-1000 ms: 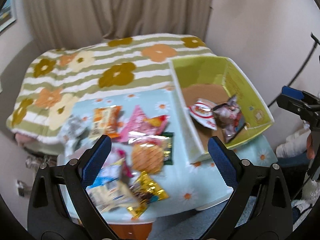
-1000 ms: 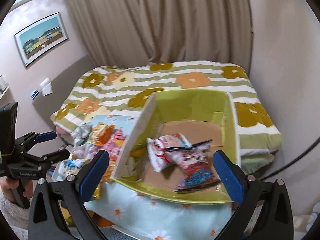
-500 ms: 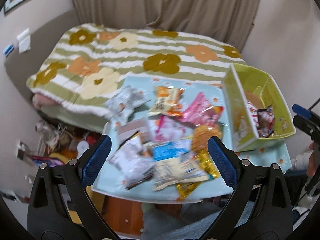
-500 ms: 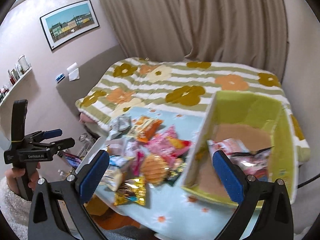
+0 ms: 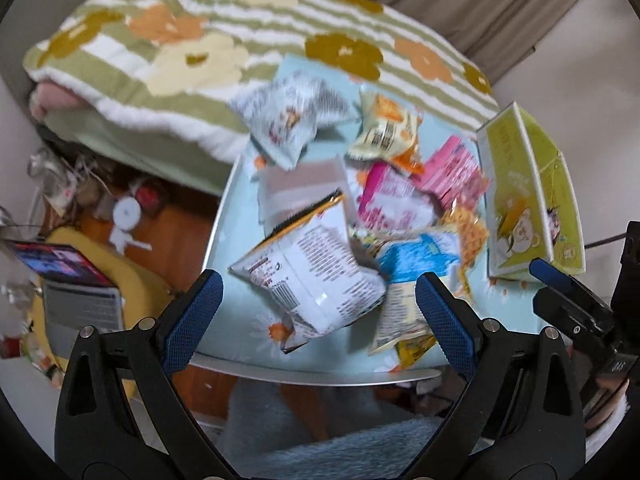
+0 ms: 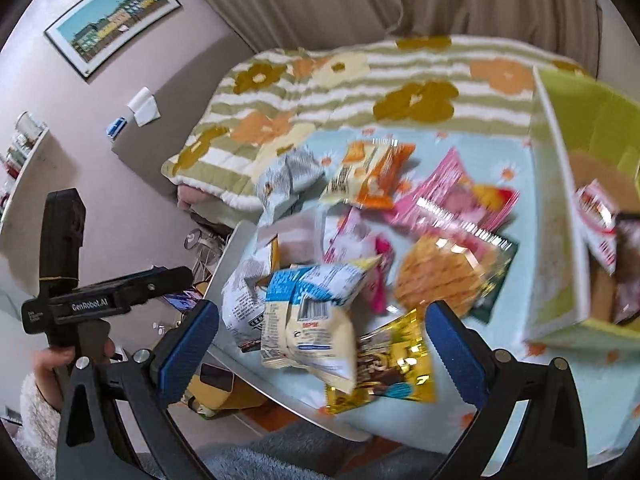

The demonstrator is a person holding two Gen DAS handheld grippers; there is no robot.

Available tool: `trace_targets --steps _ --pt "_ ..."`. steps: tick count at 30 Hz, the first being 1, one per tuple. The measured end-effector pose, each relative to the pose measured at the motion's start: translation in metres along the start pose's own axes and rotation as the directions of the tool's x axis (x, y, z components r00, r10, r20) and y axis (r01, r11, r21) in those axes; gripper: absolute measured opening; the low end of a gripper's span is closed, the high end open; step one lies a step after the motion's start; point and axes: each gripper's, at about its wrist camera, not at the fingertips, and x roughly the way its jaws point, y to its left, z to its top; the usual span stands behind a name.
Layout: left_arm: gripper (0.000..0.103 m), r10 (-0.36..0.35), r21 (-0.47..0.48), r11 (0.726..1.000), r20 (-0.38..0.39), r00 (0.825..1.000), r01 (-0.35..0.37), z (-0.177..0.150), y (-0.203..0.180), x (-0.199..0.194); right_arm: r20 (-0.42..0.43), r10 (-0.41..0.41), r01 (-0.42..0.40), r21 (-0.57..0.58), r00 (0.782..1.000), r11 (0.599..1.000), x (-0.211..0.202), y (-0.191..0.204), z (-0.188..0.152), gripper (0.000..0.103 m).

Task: Organize snacks
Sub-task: 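Move both tools back over the snack pile, then grasp the white printed bag with left tool while right tool grasps the blue-white MPM bag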

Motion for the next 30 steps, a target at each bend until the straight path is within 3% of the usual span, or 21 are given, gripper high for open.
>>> trace_targets --steps 5,10,18,24,27,30 --pt "0.097 -0.061 -0.103 0.993 -0.081 0.995 0.052 0.0 0.017 0.037 -0.041 -0.014 0.016 0.046 0.999 0.999 0.027 0.004 -0.003 0.103" --pt "0.097 -0.105 -0.179 0.98 -0.107 0.989 0.085 0.002 0.021 0.06 -0.087 0.001 0.003 0.048 0.996 0.999 0.042 0.001 -0.003 0.103" --pt "0.096 -0.08 -0.218 0.975 -0.131 0.988 0.05 0.002 0.014 0.083 -0.179 0.055 -0.053 0.016 0.982 0.998 0.073 -0.004 0.0 0.103" --pt "0.085 -0.094 -0.267 0.962 -0.151 0.984 0.05 -0.001 0.021 0.096 -0.205 0.08 -0.077 0.021 0.976 0.997 0.085 -0.008 0.0 0.103" --pt "0.073 -0.108 -0.261 0.963 -0.155 0.982 0.064 -0.001 0.017 0.102 -0.216 0.08 -0.079 0.014 0.973 0.997 0.088 -0.009 0.001 0.103" --pt "0.069 -0.098 -0.255 0.965 -0.154 0.983 0.056 -0.001 0.014 0.104 -0.228 0.082 -0.082 0.011 0.97 0.997 0.092 -0.011 0.001 0.103"
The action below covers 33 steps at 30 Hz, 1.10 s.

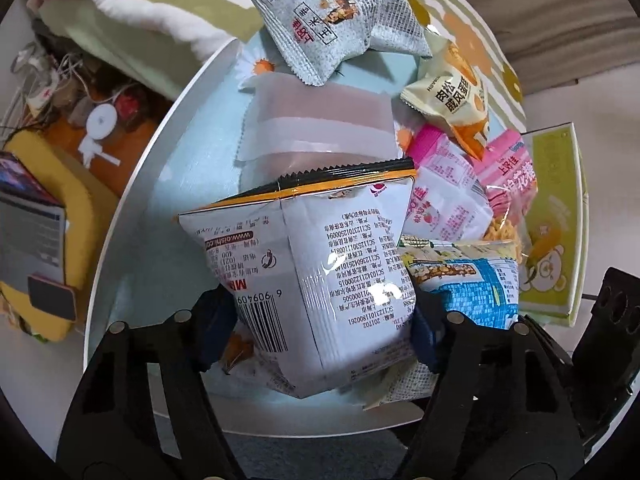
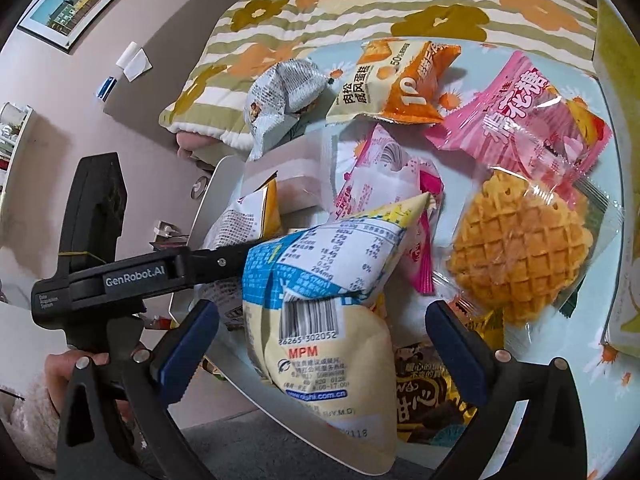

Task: Organize snacks
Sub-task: 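Grasp the white printed bag with left tool while right tool grasps the blue-white MPM bag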

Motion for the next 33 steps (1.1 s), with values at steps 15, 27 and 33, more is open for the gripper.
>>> trace_targets --steps 15,27,33 --pt "0.063 0.073 0.067 0.995 0.068 0.995 -0.077 0.0 -0.004 -0.018 -0.046 -0.015 0.014 -0.033 0.999 0.999 0.019 0.008 -0.002 0.101" --pt "0.063 0.078 0.1 0.991 0.089 0.993 -0.087 -0.002 -0.001 -0.03 -0.019 -0.019 0.018 -0.056 1.0 0.998 0.02 0.022 -0.005 0.061" --pt "0.063 0.065 0.133 0.988 0.136 0.989 -0.084 0.0 -0.003 -0.053 0.053 -0.04 0.043 -0.062 0.998 0.997 -0.001 0.03 -0.007 0.056"
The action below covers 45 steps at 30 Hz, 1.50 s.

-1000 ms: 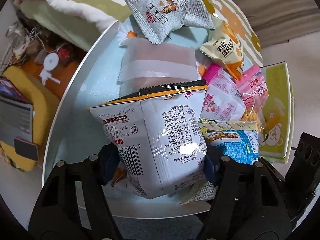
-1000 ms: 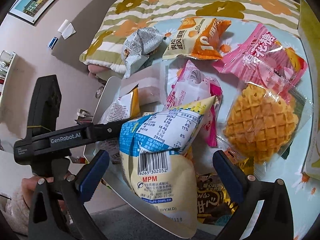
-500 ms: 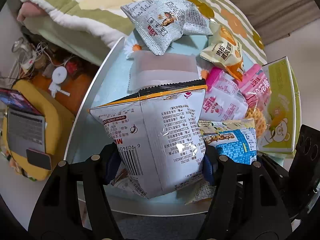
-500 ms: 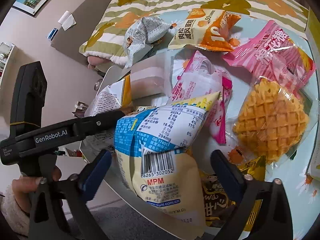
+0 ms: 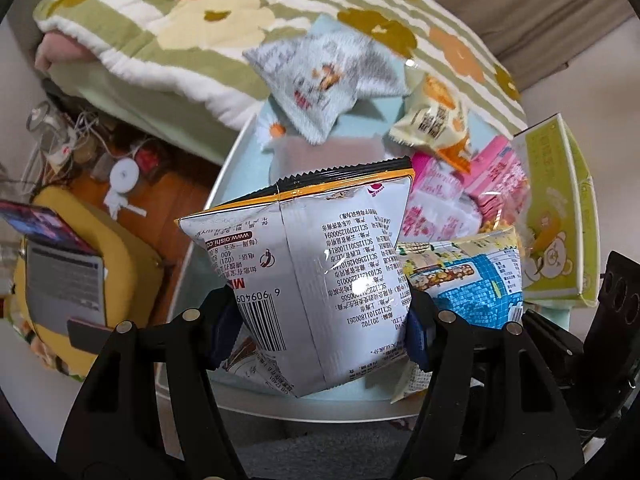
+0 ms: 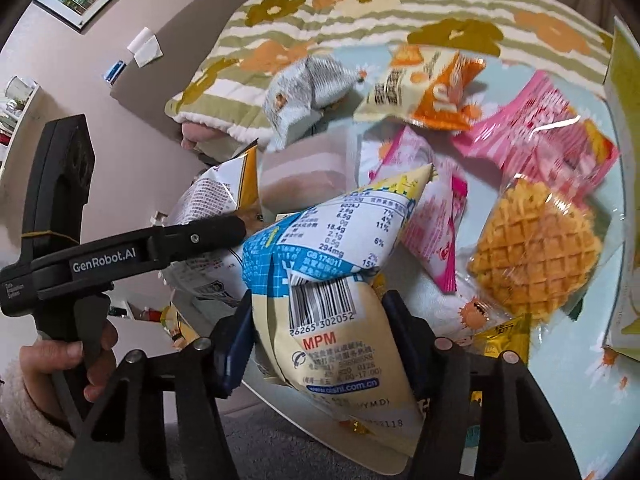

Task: Organize snacks
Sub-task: 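Grasp the white printed bag with left tool while right tool grasps the blue-white MPM bag, then carry both bags over the box and open both tools to release them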

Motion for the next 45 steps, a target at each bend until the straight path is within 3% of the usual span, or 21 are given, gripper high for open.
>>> trace_targets --steps 7,12,19,24,31,36,42,45 --pt "0.063 -0.031 0.084 0.996 0.062 0.998 0.026 0.011 -0.013 -0.028 0.111 -0.054 0.051 0.024 0.992 0.998 -0.041 0.004 -0.002 0.056" --pt "0.063 -0.072 0.173 0.983 0.085 0.994 0.057 0.022 -0.039 -0.044 0.212 -0.104 0.088 0.086 0.972 0.992 -0.086 -0.007 -0.002 0.056" --pt "0.063 -0.138 0.301 0.949 0.138 0.981 0.091 0.043 -0.117 -0.063 0.344 -0.194 0.15 0.149 0.919 0.977 -0.161 -0.042 0.003 0.056" --pt "0.063 -0.184 0.367 0.923 0.158 0.97 0.115 0.053 -0.195 -0.063 0.401 -0.243 0.179 0.19 0.883 0.965 -0.213 -0.095 0.006 0.056" --pt "0.063 -0.236 0.428 0.891 0.147 0.961 0.154 0.061 -0.317 -0.04 0.426 -0.286 0.204 0.226 0.858 0.952 -0.267 -0.174 0.012 0.056" --pt "0.063 -0.237 0.441 0.881 0.098 0.967 0.171 0.065 -0.388 -0.009 0.419 -0.315 0.223 0.254 0.852 0.941 -0.296 -0.227 0.016 0.056" --pt "0.064 -0.167 0.469 0.873 0.036 0.985 0.131 0.068 -0.443 0.037 0.407 -0.325 0.224 0.276 0.853 0.934 -0.306 -0.266 0.024 0.056" --pt "0.064 -0.133 0.504 0.856 0.001 0.991 0.115 0.066 -0.46 0.058 0.399 -0.318 0.21 0.292 0.86 0.933 -0.303 -0.28 0.025 0.056"
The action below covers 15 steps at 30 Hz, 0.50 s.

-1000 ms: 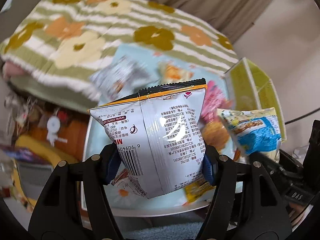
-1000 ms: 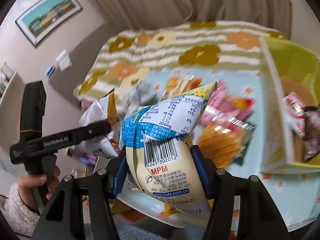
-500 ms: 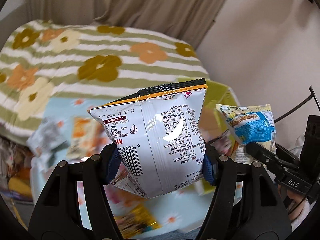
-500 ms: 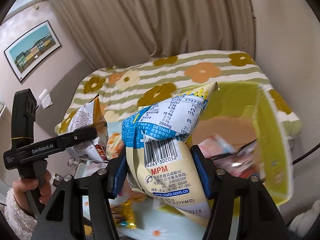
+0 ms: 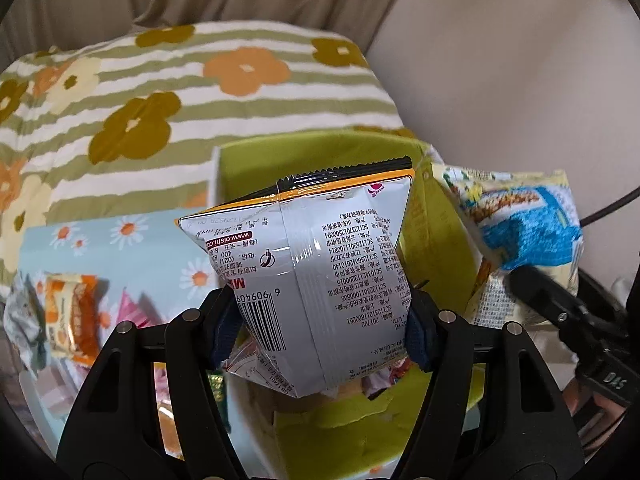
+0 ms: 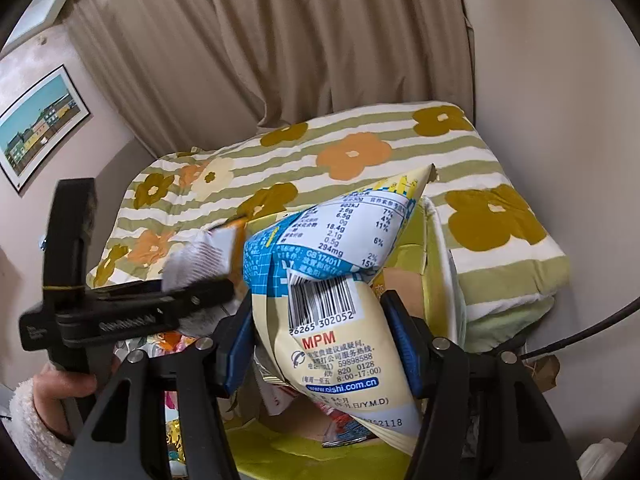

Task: Organize snacks
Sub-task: 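Carry both bags over the box and open both tools to release them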

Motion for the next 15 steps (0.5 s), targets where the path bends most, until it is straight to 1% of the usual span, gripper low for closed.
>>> trace_targets --steps 3,5,6,7,8,9,12,15 --pt "0.065 0.017 0.039 0.999 -0.025 1.0 -0.016 0.003 -0.005 0.016 -0.014 -0.009 0.009 0.014 1.0 1.0 0.006 -0.01 -0.001 0.056" --pt "0.068 0.012 0.051 0.999 -0.045 0.999 -0.009 0.005 -0.007 0.026 -0.021 -0.016 0.016 0.028 1.0 0.999 0.009 -0.015 -0.002 0.056" --pt "0.078 0.021 0.059 0.998 -0.051 0.998 -0.018 0.006 -0.008 0.029 -0.025 -0.019 0.02 0.035 1.0 0.999 0.011 -0.016 -0.002 0.056" --pt "0.093 0.035 0.066 0.997 -0.051 0.998 -0.031 0.006 -0.006 0.031 -0.03 -0.019 0.021 0.042 0.999 0.999 0.012 -0.018 -0.002 0.056" --pt "0.098 0.044 0.075 0.996 -0.045 0.998 -0.041 0.006 -0.005 0.031 -0.035 -0.021 0.022 0.047 0.999 0.999 0.013 -0.018 -0.003 0.056" --pt "0.1 0.046 0.086 0.995 -0.032 0.998 -0.043 0.006 -0.005 0.029 -0.04 -0.025 0.026 0.048 0.999 0.999 0.015 -0.019 -0.003 0.056" --pt "0.1 0.049 0.098 0.994 -0.028 0.998 -0.046 0.001 0.0 0.024 -0.053 -0.034 0.037 0.051 0.998 0.998 0.02 -0.021 -0.005 0.056" --pt "0.1 0.038 0.085 0.996 -0.014 0.999 -0.037 -0.01 0.008 0.013 -0.069 -0.032 0.036 0.059 0.997 0.998 0.025 -0.023 -0.008 0.056"
